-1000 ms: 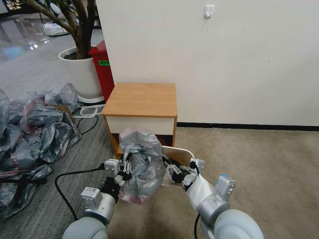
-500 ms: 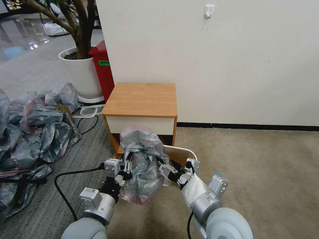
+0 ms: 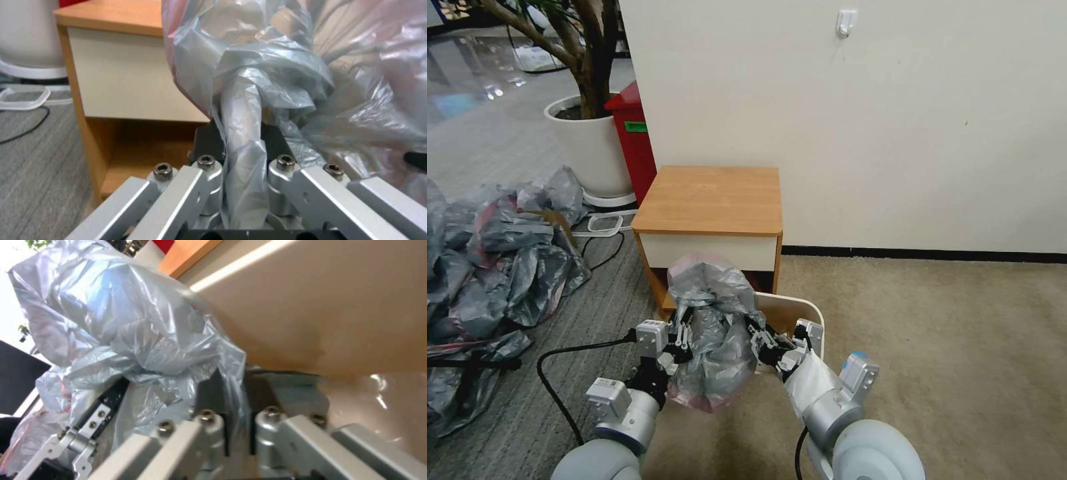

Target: Pick up the garbage bag from the table and place it over the trash can.

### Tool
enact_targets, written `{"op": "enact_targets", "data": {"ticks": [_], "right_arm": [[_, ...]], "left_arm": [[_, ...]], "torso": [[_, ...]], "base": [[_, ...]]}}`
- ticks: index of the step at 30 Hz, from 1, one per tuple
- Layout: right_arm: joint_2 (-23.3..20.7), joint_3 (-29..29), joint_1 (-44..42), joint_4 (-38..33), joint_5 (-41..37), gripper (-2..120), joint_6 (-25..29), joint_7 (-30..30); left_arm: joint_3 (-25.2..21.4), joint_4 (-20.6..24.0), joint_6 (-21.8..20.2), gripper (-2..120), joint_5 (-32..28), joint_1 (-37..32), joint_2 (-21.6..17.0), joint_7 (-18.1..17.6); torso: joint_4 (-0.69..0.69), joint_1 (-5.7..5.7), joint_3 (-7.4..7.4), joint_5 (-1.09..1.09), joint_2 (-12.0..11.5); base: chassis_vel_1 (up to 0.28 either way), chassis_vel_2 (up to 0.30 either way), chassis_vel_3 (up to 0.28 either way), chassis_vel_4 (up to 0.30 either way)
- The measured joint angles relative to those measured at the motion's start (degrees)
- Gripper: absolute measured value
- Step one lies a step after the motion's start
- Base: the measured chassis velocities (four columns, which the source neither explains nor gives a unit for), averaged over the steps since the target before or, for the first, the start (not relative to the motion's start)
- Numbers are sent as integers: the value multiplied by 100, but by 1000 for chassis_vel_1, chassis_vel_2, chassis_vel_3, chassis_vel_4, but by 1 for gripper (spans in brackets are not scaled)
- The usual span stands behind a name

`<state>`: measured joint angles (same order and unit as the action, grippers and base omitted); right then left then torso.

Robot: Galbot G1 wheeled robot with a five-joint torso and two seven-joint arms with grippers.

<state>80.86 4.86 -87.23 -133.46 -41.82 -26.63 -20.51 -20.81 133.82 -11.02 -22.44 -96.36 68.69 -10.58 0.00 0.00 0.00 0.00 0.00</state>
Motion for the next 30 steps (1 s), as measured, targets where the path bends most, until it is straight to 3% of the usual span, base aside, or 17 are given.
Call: {"op": "enact_targets", "data": {"ticks": [1,10,14,24,30], "right_arm": [[-14,2,-1,-11,19,0,19,2],[-118,132,-90,-257,32,0,35,7],[-277,392,-158,-684,5,0,-13,130],[-610,1017,451,-512,-425,0,-195,181],[-962,1432,916,-329,-1096,0,-423,-212]], "left_arm": [[-1,0,-21,9,-18,0,0,-25],[23,-33,-225,9,-208,34,11,-217],[20,-103,-324,9,-239,61,6,-313],[76,-14,-351,9,-226,16,-15,-211],[83,18,-343,9,-203,-53,9,-41]], "torso": [[0,0,0,0,0],[0,0,0,0,0],[0,0,0,0,0],[0,0,0,1,0],[0,0,0,1,0]], "base": [[0,0,0,0],[0,0,0,0],[0,0,0,0],[0,0,0,0],[0,0,0,0]]}}
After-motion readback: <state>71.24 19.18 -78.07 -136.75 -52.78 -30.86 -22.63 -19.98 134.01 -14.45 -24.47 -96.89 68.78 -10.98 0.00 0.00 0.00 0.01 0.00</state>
